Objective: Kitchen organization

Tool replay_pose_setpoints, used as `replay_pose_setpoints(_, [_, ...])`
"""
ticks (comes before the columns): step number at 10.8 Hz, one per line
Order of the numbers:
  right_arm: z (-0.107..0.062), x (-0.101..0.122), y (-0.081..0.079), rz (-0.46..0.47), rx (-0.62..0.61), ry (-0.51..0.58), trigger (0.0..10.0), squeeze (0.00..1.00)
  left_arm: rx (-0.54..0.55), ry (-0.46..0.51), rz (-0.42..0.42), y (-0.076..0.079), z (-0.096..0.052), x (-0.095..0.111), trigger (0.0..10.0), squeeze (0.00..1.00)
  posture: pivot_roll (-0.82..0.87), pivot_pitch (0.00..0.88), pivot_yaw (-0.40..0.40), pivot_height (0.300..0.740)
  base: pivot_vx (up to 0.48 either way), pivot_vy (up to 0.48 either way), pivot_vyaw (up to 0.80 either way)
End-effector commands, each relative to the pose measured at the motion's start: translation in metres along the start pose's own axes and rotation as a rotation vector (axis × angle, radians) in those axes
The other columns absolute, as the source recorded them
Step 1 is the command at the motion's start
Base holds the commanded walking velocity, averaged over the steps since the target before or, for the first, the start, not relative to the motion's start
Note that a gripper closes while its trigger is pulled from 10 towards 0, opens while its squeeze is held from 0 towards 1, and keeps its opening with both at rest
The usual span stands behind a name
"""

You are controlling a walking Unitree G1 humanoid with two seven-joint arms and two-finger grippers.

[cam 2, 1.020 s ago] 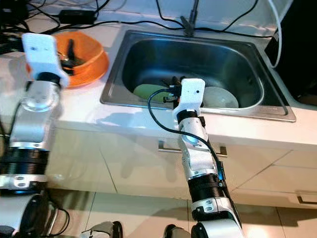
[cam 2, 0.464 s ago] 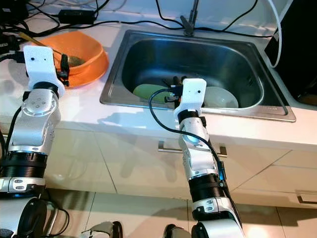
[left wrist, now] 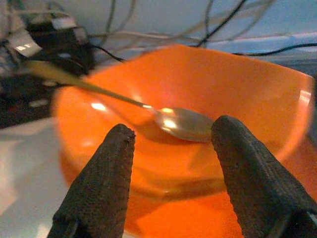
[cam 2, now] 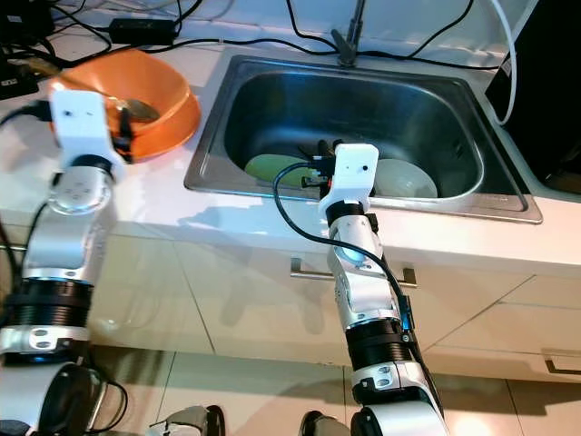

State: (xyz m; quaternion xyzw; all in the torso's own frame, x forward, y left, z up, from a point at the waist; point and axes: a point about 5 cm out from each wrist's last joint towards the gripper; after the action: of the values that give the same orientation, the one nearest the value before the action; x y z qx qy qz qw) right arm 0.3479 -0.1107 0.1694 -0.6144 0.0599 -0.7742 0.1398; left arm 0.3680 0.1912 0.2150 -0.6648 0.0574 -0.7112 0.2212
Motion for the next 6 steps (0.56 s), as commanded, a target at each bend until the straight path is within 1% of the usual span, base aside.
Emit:
replay_pose_setpoints(1, [0.001,0.002,0.003,0.006,-0.014,0.004,10.0,0.00,-0.044,-0.039,-0.007,0.008,-0.002,-0.007,10.0,0.00,0.09,0.101,-0.030,0.740,0.000,0.000,0.00])
replay_pose_setpoints(4, [0.003,0.004,0.004,0.005,-0.020,0.011,10.0,0.00,-0.079,0.000,-0.028,0.015,-0.001,0.004,10.0,0.00,0.09,0.099,-0.030,0.740,0.000,0.000,0.00])
replay_pose_setpoints(6, [0.004,0.008,0.005,0.006,-0.034,0.029,10.0,0.00,-0.086,0.055,-0.041,0.017,0.000,0.019,10.0,0.00,0.09,0.095,-0.027,0.740,0.000,0.000,0.00])
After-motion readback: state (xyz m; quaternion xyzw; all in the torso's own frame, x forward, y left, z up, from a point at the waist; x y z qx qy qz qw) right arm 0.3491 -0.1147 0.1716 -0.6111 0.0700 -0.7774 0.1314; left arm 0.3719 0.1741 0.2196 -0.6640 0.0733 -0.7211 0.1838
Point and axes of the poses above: a point about 5 cm out from each wrist's last joint towards the gripper, its own z axis pointing out of the wrist towards the gripper, its own x axis along the axis of the wrist's last joint, y = z × x, and after that the axes turned 14 degrees about z, right-handed
